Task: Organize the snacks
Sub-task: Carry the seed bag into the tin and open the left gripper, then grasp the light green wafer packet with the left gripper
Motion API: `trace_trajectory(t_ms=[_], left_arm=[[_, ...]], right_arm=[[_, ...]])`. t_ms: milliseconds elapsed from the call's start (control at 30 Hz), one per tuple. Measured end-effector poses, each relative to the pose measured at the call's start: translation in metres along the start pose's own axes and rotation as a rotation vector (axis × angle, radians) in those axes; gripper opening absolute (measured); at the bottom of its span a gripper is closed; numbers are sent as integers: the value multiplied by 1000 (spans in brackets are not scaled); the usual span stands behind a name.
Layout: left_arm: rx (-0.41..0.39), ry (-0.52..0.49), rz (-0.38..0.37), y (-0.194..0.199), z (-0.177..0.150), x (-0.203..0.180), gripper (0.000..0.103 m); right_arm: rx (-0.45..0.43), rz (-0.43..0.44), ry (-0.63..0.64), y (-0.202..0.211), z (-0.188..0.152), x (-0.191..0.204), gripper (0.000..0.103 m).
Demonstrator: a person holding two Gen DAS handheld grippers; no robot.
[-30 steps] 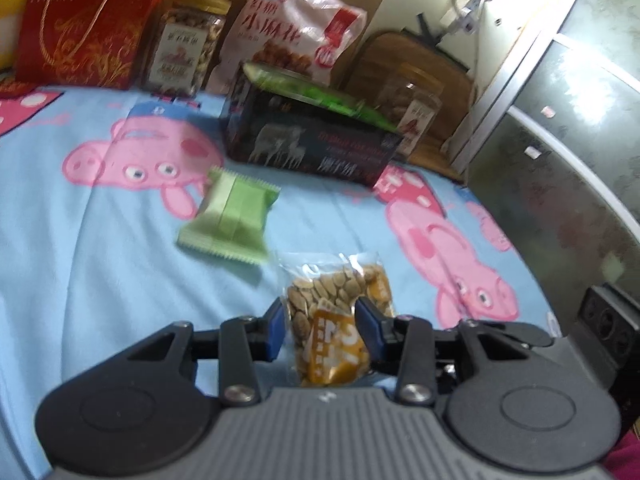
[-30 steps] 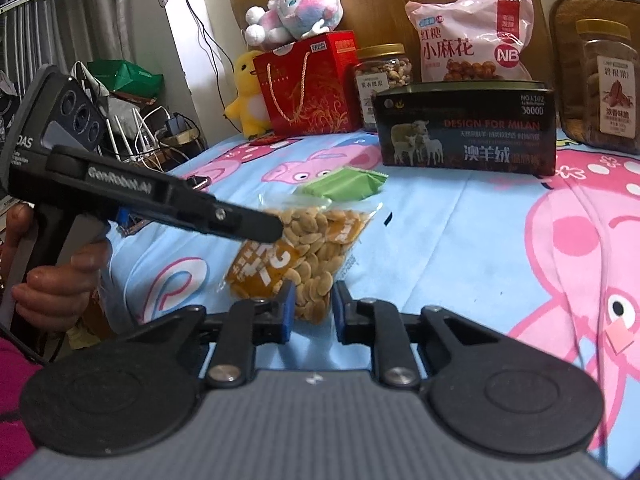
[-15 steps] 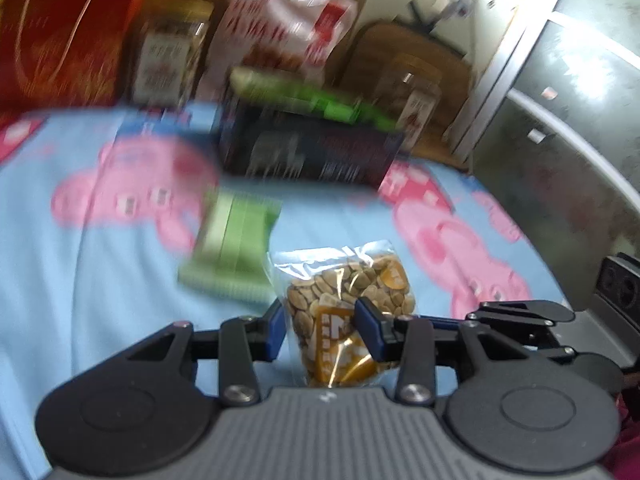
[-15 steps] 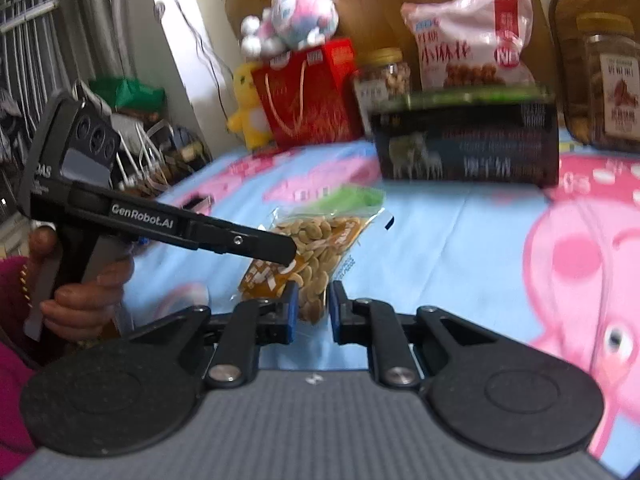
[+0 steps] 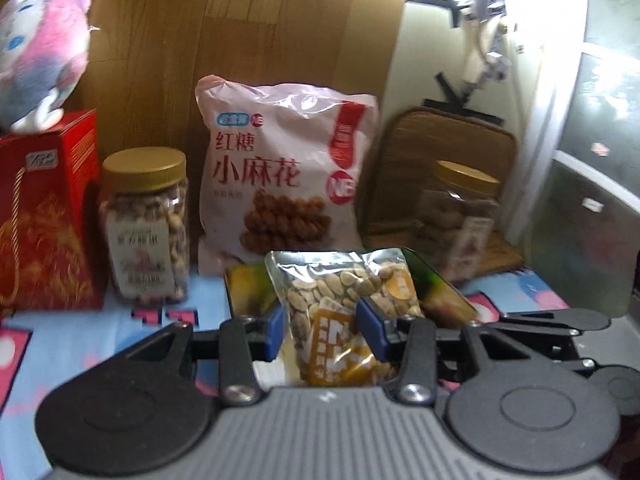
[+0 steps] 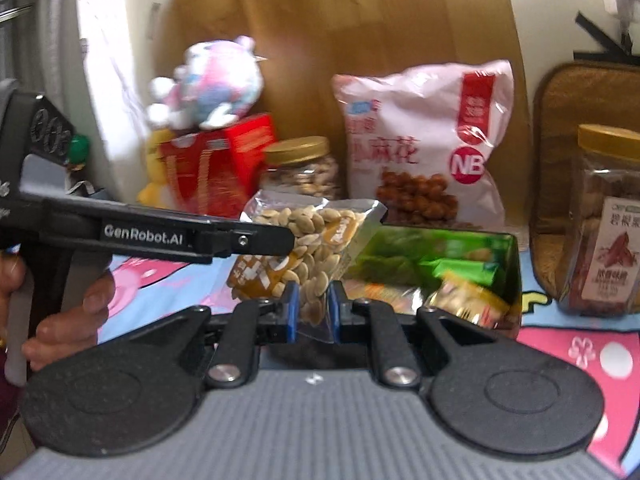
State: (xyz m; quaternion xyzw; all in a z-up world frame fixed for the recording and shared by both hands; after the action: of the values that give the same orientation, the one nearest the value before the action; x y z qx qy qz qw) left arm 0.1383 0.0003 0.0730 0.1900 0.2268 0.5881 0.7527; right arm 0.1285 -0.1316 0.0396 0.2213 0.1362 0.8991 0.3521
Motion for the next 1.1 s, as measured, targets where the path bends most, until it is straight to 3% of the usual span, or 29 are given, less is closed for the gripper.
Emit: trace_trajectory(t_ms=[200, 267, 300, 467, 567, 700, 800, 900, 933, 967, 1100], left_arm=[[38, -38, 133, -54, 7, 9, 48], [43, -51, 158, -60, 6, 9, 49], [42, -50, 163, -59, 5, 10, 49], [-12, 20, 115, -22, 9, 23, 51], [-37, 64, 80, 10, -2, 34, 51], [32, 102, 74, 36, -48, 50, 51], [133, 144, 33, 42, -92, 56, 51], [207, 159, -24, 43, -121, 49, 47], [226, 154, -44, 43, -129, 44, 41], [239, 150, -61, 44, -135, 39, 34], [219, 129, -43, 51, -143, 23, 35]], right_arm=[[53, -87, -6, -38, 3, -25, 24], [44, -125, -2, -40, 2, -30, 37], [28, -126, -11, -37, 2, -31, 41], [-97, -131, -51, 4, 7, -19, 41], [-123, -32, -72, 27, -5, 5, 42], [-1, 58, -103, 27, -55, 36, 42], [106, 121, -112, 18, -90, 60, 42], [186, 141, -58, 5, -107, 86, 43], [215, 150, -44, 1, -111, 95, 43], [226, 157, -35, -2, -112, 100, 43], [216, 102, 34, 3, -114, 107, 46]])
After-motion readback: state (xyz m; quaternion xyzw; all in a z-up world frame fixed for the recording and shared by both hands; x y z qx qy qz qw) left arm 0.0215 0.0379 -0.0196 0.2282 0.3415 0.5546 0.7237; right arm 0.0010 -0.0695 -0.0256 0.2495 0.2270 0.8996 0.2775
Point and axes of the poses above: each gripper's, at about its wrist camera, not at the fingertips, and y roughly against the way its jaws point, x to its left, z to its top, the point moved 8 cm from there along -y, roughly the way its jaws point, and after that the axes turned 8 degrees about z, right-handed, at the moved point
